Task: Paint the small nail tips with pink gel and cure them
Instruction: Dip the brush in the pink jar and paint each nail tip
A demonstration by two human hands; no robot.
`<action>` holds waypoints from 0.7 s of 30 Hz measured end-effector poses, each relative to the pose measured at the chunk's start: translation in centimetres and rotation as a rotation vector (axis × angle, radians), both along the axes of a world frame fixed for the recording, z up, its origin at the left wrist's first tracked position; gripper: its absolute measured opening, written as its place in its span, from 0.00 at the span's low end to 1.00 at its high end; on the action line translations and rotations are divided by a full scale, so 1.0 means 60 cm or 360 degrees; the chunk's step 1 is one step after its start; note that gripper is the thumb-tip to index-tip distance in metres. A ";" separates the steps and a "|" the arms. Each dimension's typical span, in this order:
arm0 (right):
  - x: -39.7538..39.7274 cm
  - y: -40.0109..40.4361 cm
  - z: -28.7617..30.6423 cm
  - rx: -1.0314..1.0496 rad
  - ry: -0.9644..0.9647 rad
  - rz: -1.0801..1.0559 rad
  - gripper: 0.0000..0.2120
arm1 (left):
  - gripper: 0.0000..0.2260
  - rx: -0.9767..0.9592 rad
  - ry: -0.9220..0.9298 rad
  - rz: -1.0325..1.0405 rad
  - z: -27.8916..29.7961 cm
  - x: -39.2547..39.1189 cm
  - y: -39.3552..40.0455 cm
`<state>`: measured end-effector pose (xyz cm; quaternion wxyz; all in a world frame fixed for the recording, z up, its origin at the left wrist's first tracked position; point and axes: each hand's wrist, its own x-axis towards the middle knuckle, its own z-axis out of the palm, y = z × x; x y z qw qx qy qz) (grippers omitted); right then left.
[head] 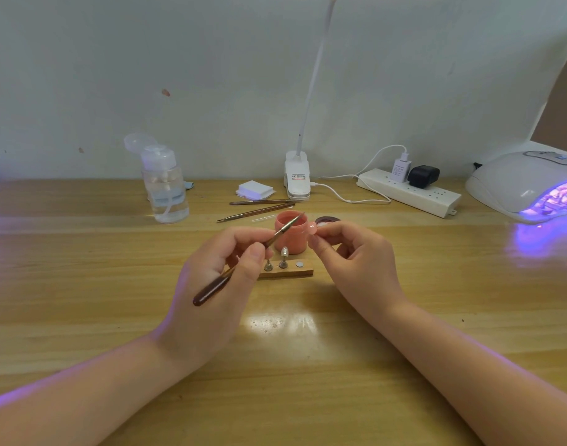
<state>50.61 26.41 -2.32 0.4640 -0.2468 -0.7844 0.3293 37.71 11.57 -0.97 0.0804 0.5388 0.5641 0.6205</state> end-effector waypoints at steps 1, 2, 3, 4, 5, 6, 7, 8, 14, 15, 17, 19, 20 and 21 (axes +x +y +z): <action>0.000 0.000 0.000 -0.0001 0.0000 0.0001 0.03 | 0.10 -0.0032 0.0013 0.0004 0.001 0.000 0.001; 0.000 0.000 0.000 0.0000 -0.0003 0.0003 0.03 | 0.10 -0.0055 0.0036 0.0001 0.001 0.000 0.001; -0.001 0.000 -0.001 0.0001 -0.0005 0.0002 0.03 | 0.10 -0.0066 0.0070 0.0001 0.002 0.001 0.001; -0.001 0.000 -0.001 0.0000 -0.0005 -0.0002 0.03 | 0.10 -0.0067 0.0107 0.0004 0.002 0.002 0.000; -0.001 0.001 -0.001 -0.0001 -0.0004 -0.0009 0.03 | 0.10 -0.0060 0.0137 0.0008 0.003 0.003 -0.002; -0.001 0.001 -0.001 -0.0001 -0.0001 -0.0017 0.03 | 0.10 -0.0048 0.0149 0.0003 0.003 0.003 -0.003; 0.000 0.001 -0.001 0.0003 -0.0001 -0.0023 0.03 | 0.10 -0.0032 0.0148 -0.0008 0.002 0.004 -0.005; 0.000 0.001 -0.001 0.0008 -0.0003 -0.0026 0.03 | 0.10 -0.0010 0.0142 -0.0020 0.001 0.004 -0.007; -0.001 0.000 -0.001 0.0011 -0.0004 -0.0023 0.02 | 0.10 0.0029 0.0048 -0.0002 0.002 0.005 -0.002; -0.001 0.001 -0.001 0.0011 -0.0010 -0.0024 0.02 | 0.10 0.0012 0.0023 -0.0005 0.001 0.005 0.000; -0.001 0.000 0.000 0.0012 -0.0015 -0.0021 0.02 | 0.11 -0.0013 0.0016 -0.0024 0.000 0.004 0.000; 0.000 -0.001 0.001 0.0021 -0.0013 -0.0014 0.02 | 0.11 -0.0016 0.0052 -0.0040 -0.002 0.002 -0.002; 0.000 -0.001 0.001 0.0021 -0.0014 -0.0011 0.03 | 0.11 -0.0015 0.0047 -0.0049 -0.002 0.001 -0.004; 0.000 -0.001 0.001 0.0019 -0.0014 -0.0009 0.03 | 0.11 -0.0003 0.0039 -0.0051 -0.003 0.001 -0.005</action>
